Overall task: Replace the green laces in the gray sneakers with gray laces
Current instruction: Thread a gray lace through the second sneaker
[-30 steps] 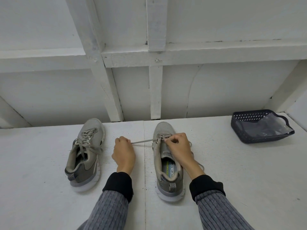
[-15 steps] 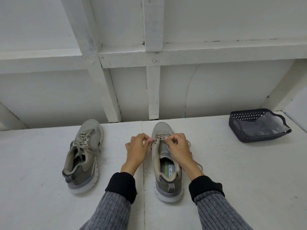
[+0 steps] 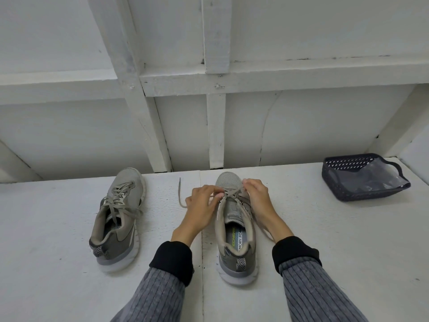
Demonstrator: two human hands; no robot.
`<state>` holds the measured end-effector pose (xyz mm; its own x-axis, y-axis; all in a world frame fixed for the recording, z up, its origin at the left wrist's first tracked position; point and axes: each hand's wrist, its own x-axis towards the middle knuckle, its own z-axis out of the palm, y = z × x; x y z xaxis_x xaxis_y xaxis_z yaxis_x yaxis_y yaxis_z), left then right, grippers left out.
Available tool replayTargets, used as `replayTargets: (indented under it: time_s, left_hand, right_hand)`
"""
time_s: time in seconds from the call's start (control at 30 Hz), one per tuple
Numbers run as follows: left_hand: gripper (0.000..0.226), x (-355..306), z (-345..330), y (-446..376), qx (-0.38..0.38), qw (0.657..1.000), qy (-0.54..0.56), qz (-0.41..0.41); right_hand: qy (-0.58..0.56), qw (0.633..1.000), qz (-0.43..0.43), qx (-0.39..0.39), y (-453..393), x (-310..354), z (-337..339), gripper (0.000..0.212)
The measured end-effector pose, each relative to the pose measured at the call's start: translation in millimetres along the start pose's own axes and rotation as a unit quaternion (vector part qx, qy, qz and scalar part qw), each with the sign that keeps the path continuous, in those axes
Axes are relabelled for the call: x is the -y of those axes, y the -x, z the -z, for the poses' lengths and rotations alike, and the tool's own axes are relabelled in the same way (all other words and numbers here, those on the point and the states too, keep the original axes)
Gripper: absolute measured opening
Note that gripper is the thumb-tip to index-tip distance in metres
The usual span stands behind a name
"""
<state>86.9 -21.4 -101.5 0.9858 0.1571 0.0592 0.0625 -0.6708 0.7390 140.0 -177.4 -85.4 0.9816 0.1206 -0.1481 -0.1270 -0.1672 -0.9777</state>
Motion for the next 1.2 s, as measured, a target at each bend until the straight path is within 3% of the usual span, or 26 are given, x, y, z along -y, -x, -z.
replayTargets:
  time_s: [0.07,0.2,0.33,0.53,0.7,0.83,0.97,1.03,1.1,1.2]
  left_hand:
    - [0.015,-0.6,-3.3,-1.5,-0.015,1.000,-0.006,0.019]
    - [0.017,16.4,0.8,3.3,-0.040,0.997,-0.003,0.072]
    - [0.007,13.8,2.4,7.6,-0.025,0.998,0.048,0.022]
    - [0.021,4.6,-6.8,6.2,-0.066,0.998,0.021,-0.003]
    - [0.013,7.4,-7.4,5.4,-0.082,0.996,-0.016,-0.006]
    - [0.013,19.6,-6.4,7.3,-0.143,0.980,-0.125,0.058]
    - [0.021,42.0,2.0,10.1,-0.164,0.927,-0.270,0.200]
    - [0.021,43.3,4.7,8.1,-0.158,0.911,-0.305,0.229]
    - [0.022,40.9,2.8,5.4,-0.162,0.926,-0.279,0.194]
    - [0.031,24.7,0.0,5.5,-0.124,0.983,-0.114,0.077]
  right_hand:
    - [-0.034,0.999,-0.002,-0.003,-0.9,8.6,2.7,0.018]
    - [-0.042,0.999,0.018,-0.002,-2.5,14.4,10.8,0.029]
    - [-0.052,0.999,0.014,0.009,-0.1,15.8,9.9,0.025]
    - [-0.056,0.998,0.022,0.019,3.1,20.8,10.3,0.030]
    - [-0.046,0.998,0.025,0.019,2.2,19.2,13.6,0.029]
    - [-0.036,0.999,0.010,0.022,-0.9,11.8,11.4,0.025]
    - [0.003,0.999,-0.017,0.037,-2.2,-1.0,11.9,0.018]
    - [0.024,0.999,-0.022,0.042,0.4,-5.8,12.4,0.013]
    - [0.040,0.999,-0.008,0.031,6.2,-8.2,12.6,0.008]
    - [0.064,0.998,0.021,0.005,22.7,-6.6,10.7,0.033]
